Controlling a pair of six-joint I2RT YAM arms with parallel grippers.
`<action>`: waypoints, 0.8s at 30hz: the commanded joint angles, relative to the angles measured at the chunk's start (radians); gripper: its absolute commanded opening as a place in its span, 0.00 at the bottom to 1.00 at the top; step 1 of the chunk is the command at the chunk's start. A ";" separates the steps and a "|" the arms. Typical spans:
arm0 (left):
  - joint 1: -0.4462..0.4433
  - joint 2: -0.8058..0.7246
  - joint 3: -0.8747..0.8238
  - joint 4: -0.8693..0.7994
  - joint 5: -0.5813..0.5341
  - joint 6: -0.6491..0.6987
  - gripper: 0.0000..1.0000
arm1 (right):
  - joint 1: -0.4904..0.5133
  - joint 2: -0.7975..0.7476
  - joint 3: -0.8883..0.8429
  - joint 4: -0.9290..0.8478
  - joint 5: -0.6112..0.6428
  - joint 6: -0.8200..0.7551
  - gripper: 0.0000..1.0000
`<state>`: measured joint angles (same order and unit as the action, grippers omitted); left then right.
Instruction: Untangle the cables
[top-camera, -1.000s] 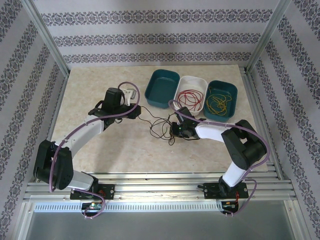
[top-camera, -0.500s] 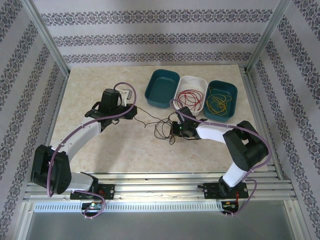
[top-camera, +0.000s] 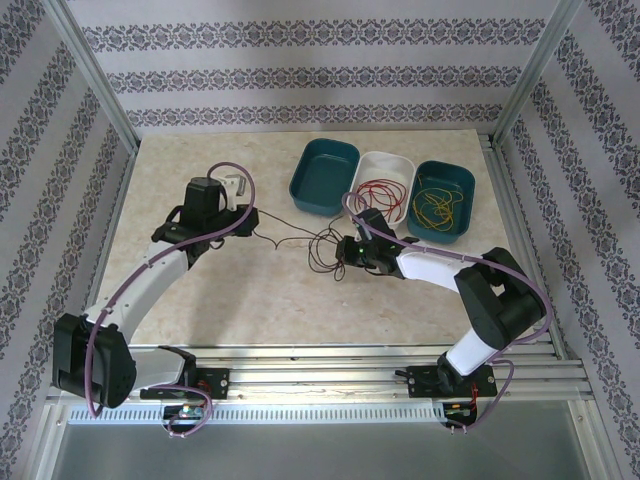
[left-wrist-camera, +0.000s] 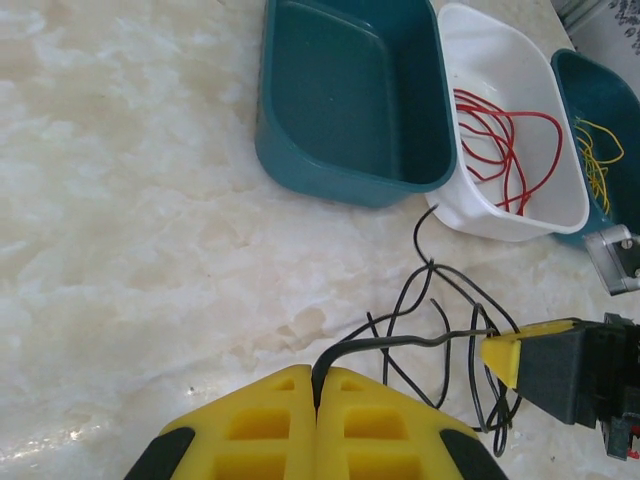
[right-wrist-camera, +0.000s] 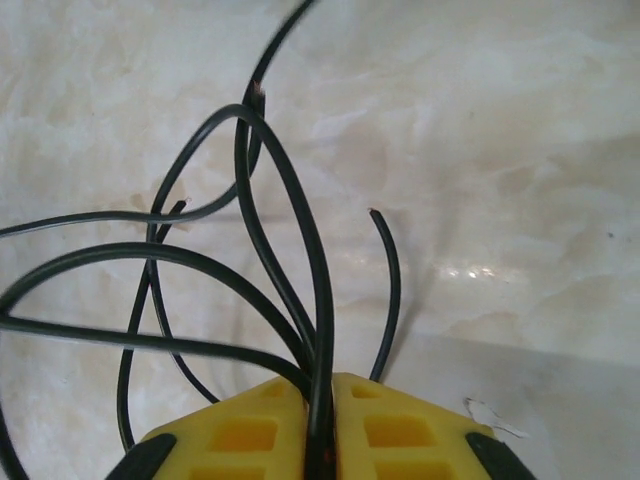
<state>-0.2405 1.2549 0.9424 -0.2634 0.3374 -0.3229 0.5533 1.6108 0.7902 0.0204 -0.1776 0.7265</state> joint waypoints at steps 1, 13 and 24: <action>0.049 -0.043 -0.007 0.055 -0.075 -0.009 0.01 | -0.029 0.014 -0.039 -0.142 0.079 -0.001 0.20; 0.050 -0.025 -0.012 0.032 -0.046 -0.006 0.01 | -0.026 0.011 -0.020 -0.166 0.081 -0.019 0.22; 0.064 -0.036 0.083 -0.049 -0.101 0.061 0.01 | -0.027 0.026 -0.010 -0.173 0.081 -0.022 0.12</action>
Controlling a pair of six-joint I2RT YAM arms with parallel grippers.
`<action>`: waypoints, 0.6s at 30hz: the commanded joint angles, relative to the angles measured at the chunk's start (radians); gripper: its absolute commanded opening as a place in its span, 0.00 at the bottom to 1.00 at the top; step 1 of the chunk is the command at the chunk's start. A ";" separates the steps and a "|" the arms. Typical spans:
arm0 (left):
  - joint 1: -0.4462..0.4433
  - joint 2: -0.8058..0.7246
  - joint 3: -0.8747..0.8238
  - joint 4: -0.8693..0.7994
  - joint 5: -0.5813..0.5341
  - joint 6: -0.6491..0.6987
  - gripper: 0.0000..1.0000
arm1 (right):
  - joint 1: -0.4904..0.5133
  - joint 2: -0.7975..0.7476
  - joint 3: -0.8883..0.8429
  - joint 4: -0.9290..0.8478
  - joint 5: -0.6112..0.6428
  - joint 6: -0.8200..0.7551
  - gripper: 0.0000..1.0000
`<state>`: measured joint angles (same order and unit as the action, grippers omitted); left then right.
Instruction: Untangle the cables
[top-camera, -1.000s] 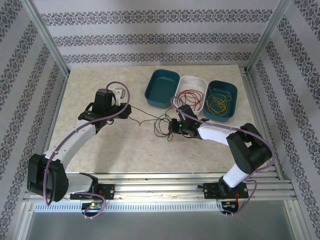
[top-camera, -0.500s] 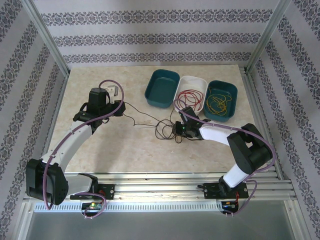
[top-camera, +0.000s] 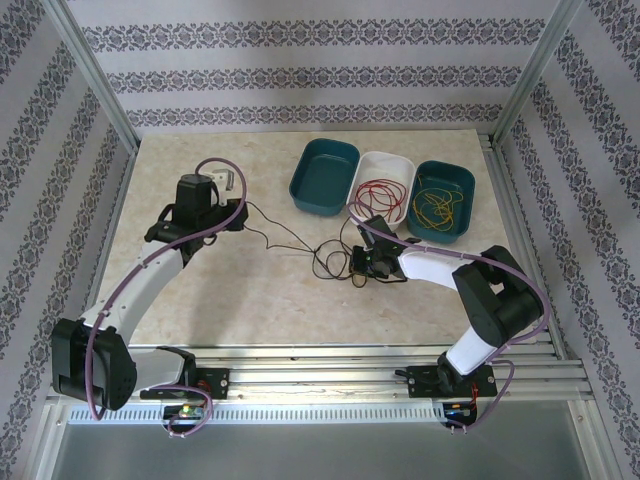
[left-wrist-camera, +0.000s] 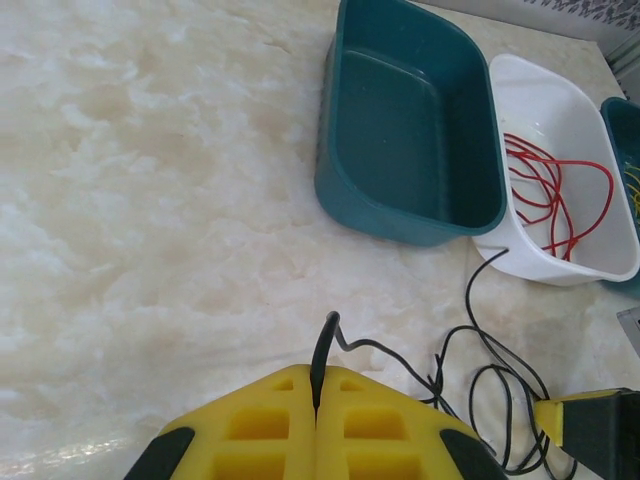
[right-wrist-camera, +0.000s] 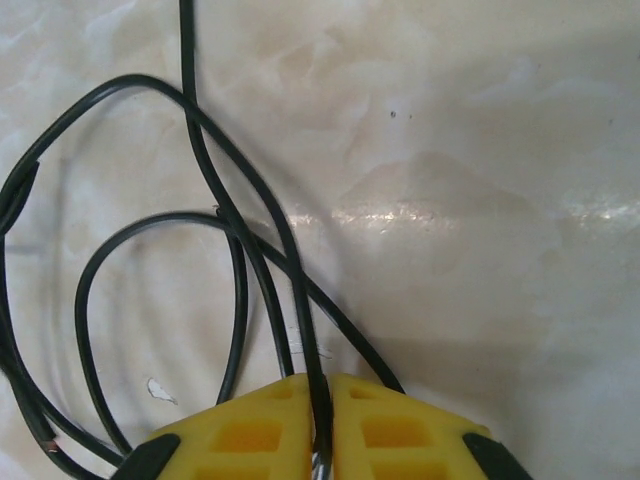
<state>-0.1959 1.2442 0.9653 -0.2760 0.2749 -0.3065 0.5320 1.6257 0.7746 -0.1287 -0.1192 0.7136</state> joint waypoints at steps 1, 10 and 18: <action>0.021 -0.027 0.077 -0.052 -0.051 0.058 0.01 | -0.005 0.009 0.004 -0.025 0.023 -0.011 0.10; 0.034 -0.052 0.161 -0.168 -0.182 0.157 0.03 | -0.010 0.002 -0.013 -0.030 0.026 -0.014 0.00; 0.037 -0.063 0.247 -0.206 -0.235 0.208 0.03 | -0.009 -0.041 -0.016 -0.038 0.018 -0.026 0.05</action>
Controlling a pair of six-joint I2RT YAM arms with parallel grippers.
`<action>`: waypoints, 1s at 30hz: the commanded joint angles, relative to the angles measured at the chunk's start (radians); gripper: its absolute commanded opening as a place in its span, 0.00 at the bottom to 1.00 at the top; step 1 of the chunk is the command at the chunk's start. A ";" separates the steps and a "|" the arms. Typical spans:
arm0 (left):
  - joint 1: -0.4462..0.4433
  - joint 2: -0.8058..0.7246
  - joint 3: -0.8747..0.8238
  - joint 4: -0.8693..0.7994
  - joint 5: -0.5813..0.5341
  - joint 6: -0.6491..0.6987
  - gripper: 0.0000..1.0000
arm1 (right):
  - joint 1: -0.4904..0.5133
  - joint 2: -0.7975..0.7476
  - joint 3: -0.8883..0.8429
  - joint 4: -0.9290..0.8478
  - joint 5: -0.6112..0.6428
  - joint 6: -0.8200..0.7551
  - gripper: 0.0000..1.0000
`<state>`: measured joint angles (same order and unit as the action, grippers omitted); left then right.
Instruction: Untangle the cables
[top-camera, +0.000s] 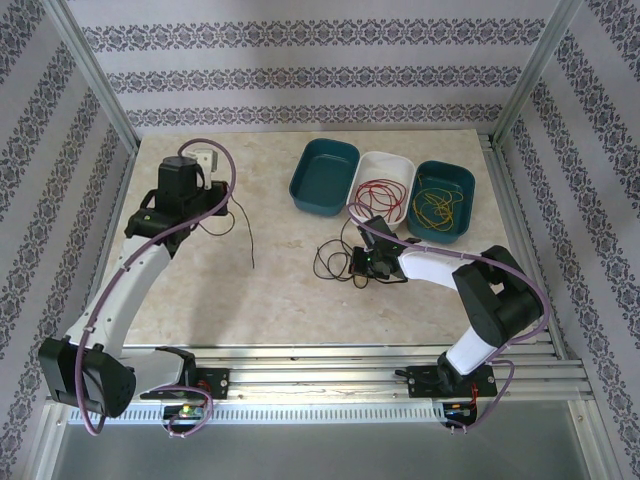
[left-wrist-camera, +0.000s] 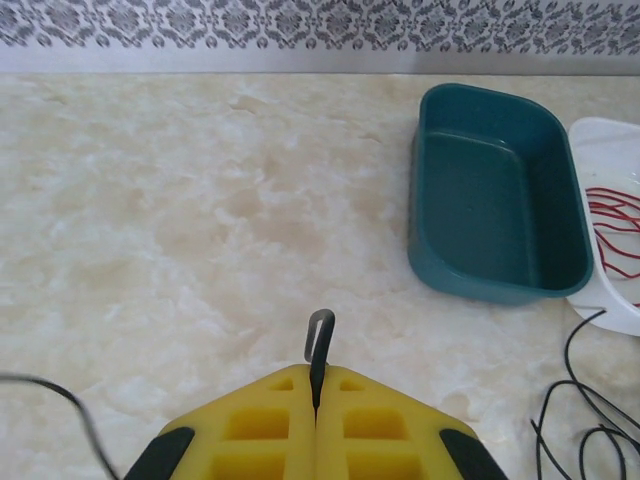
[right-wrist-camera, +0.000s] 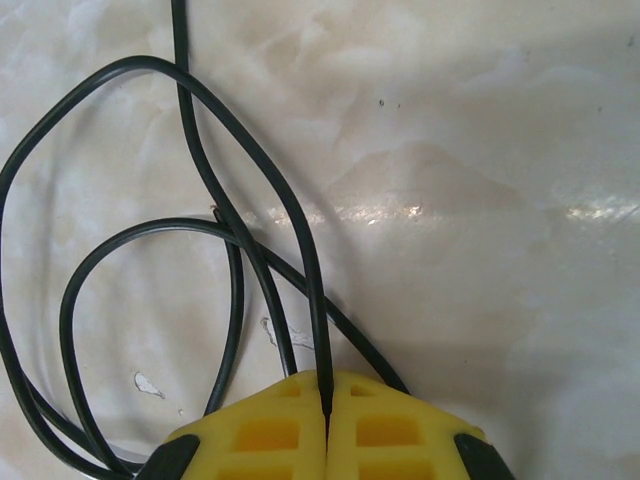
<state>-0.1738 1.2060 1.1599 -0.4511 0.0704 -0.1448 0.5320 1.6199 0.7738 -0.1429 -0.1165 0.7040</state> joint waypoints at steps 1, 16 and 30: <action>0.015 -0.026 0.065 -0.020 -0.022 0.048 0.01 | -0.009 -0.042 -0.013 -0.023 0.011 -0.019 0.07; -0.073 0.246 0.324 0.215 0.241 -0.061 0.00 | -0.007 -0.135 -0.015 -0.003 0.004 -0.036 0.20; -0.190 0.654 0.765 0.247 0.392 -0.189 0.00 | -0.020 -0.325 -0.074 -0.014 0.043 -0.035 0.32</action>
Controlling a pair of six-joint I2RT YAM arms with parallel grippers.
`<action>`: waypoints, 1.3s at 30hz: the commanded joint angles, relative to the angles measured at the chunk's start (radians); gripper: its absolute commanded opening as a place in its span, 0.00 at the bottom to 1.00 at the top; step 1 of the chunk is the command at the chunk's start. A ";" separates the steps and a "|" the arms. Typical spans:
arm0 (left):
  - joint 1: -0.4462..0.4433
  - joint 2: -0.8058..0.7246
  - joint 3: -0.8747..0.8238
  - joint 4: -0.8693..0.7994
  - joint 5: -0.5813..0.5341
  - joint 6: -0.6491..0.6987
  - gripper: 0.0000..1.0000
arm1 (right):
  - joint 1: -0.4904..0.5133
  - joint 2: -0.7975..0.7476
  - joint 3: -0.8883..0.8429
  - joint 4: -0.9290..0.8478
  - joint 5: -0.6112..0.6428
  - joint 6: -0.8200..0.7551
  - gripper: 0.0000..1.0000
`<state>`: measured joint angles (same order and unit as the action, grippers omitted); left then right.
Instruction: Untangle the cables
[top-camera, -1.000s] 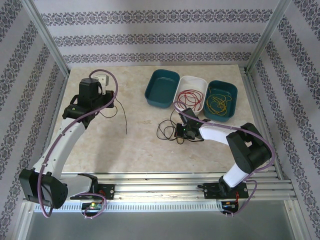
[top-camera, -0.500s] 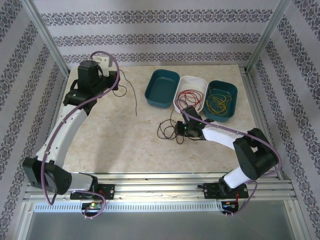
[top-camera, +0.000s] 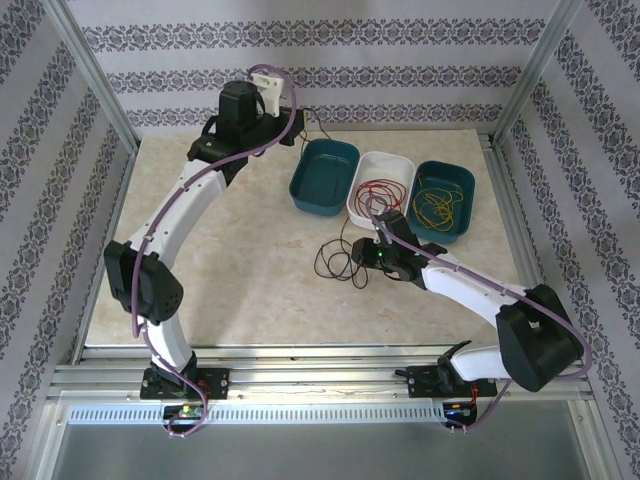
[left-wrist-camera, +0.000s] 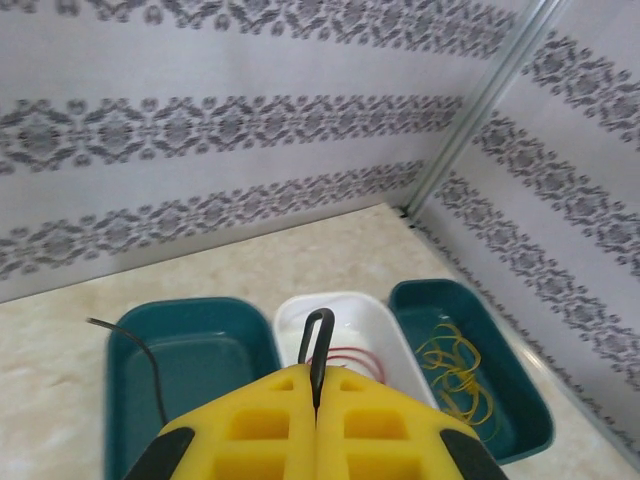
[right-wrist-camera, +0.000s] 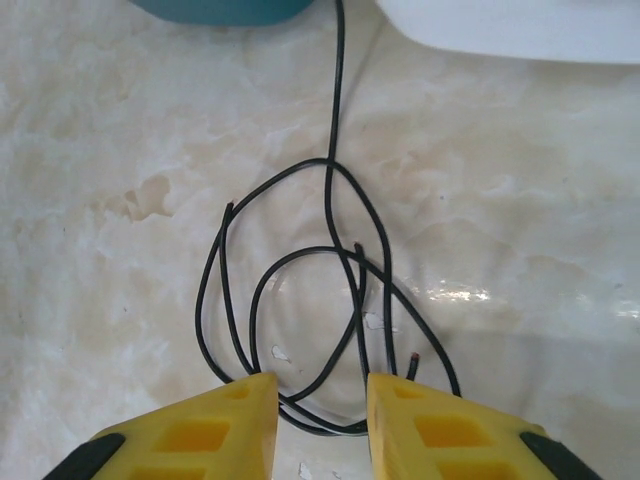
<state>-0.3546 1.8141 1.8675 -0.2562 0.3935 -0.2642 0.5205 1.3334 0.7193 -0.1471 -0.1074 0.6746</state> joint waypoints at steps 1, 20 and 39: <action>-0.010 0.069 0.080 0.058 0.085 -0.084 0.00 | -0.010 -0.052 -0.022 -0.012 0.038 -0.005 0.33; -0.023 0.288 0.270 -0.085 -0.121 0.034 0.00 | -0.045 -0.164 -0.054 -0.024 0.067 -0.010 0.37; -0.133 0.571 0.588 -0.284 -0.168 0.015 0.00 | -0.055 -0.180 -0.077 -0.021 0.070 -0.004 0.38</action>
<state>-0.4919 2.3817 2.4481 -0.5282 0.2237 -0.2039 0.4728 1.1656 0.6518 -0.1619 -0.0559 0.6746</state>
